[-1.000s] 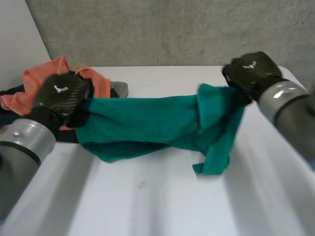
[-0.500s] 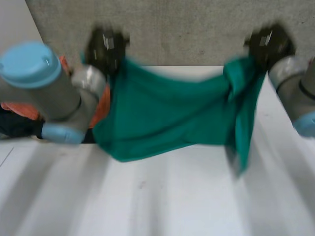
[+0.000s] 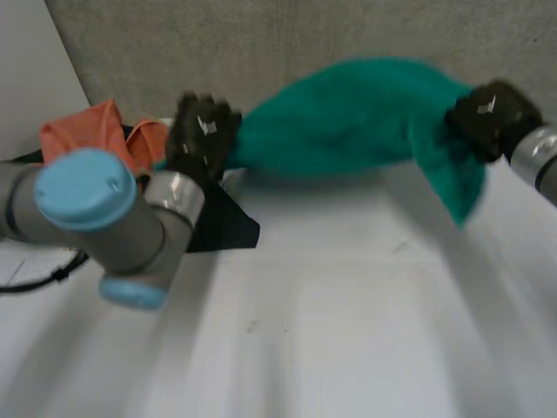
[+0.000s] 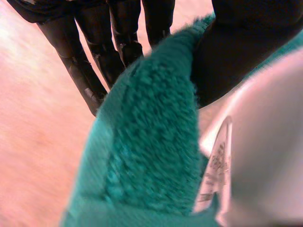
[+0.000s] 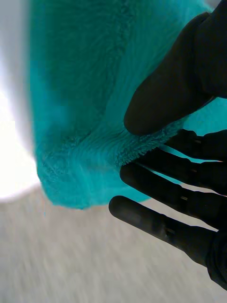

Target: Fold the laundry.

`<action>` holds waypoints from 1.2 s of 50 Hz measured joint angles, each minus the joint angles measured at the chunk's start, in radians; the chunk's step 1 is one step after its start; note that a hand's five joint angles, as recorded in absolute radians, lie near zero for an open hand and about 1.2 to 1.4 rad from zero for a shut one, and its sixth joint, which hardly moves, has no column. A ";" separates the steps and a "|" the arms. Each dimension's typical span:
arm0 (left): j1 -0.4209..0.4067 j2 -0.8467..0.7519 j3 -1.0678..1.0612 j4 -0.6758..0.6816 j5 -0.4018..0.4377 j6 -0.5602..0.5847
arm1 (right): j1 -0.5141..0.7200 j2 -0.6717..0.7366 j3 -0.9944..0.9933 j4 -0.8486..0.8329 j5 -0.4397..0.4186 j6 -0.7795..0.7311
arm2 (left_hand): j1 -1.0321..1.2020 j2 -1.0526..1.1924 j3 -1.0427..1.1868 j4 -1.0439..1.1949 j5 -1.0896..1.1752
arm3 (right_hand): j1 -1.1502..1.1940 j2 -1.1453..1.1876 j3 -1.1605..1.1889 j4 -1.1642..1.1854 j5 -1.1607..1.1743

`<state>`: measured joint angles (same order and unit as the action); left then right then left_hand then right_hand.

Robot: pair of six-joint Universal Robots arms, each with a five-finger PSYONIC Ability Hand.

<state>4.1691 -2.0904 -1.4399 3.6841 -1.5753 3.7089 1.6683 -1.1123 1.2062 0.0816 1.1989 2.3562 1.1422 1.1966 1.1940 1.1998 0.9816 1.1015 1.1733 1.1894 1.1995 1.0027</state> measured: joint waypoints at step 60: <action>-0.056 0.125 -0.230 -0.059 -0.005 -0.096 | 0.127 0.072 0.421 -0.236 0.416 0.703 | 0.000 0.000 0.000 0.000 0.000 | -0.712 -0.798 -0.791 -0.801 -0.768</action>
<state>4.1133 -1.9656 -1.6696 3.6248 -1.5801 3.6131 1.7957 -1.0404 1.6276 -0.1544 1.6151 3.0595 1.1422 1.1967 1.1940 1.1998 0.9817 0.3894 0.3756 0.3980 0.3988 0.2347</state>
